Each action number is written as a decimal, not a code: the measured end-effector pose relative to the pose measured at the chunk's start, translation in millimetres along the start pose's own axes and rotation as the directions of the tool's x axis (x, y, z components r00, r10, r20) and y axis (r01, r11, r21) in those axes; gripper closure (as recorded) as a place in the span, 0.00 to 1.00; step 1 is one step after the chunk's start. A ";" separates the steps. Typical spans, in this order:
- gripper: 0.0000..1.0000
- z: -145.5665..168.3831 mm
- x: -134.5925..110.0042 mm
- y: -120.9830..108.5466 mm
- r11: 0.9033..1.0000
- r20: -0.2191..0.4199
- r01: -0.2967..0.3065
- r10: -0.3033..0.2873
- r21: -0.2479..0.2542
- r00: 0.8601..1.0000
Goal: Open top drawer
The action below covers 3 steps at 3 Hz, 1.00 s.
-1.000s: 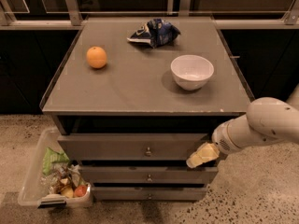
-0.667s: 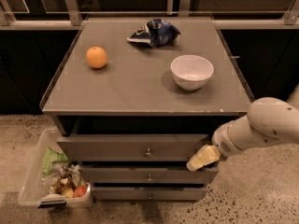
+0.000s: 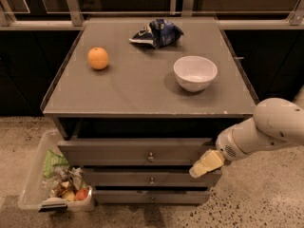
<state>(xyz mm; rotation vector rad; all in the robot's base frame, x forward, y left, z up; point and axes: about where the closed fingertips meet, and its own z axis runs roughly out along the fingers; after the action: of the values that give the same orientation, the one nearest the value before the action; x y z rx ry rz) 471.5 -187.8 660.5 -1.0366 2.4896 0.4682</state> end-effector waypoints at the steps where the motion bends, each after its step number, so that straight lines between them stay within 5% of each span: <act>1: 0.00 0.0 0.0 0.0 1.000 0.000 0.000 0.000 0.000 1.000; 3: 0.00 8.6 -10.4 11.4 0.999 -0.002 0.026 -0.026 -0.048 1.000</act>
Offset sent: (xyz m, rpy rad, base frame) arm 0.0080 0.0360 -0.0130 0.0183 0.0276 0.1161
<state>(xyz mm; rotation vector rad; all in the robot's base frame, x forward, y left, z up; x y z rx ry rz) 471.9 -170.2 659.8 -1.0877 2.4751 0.5208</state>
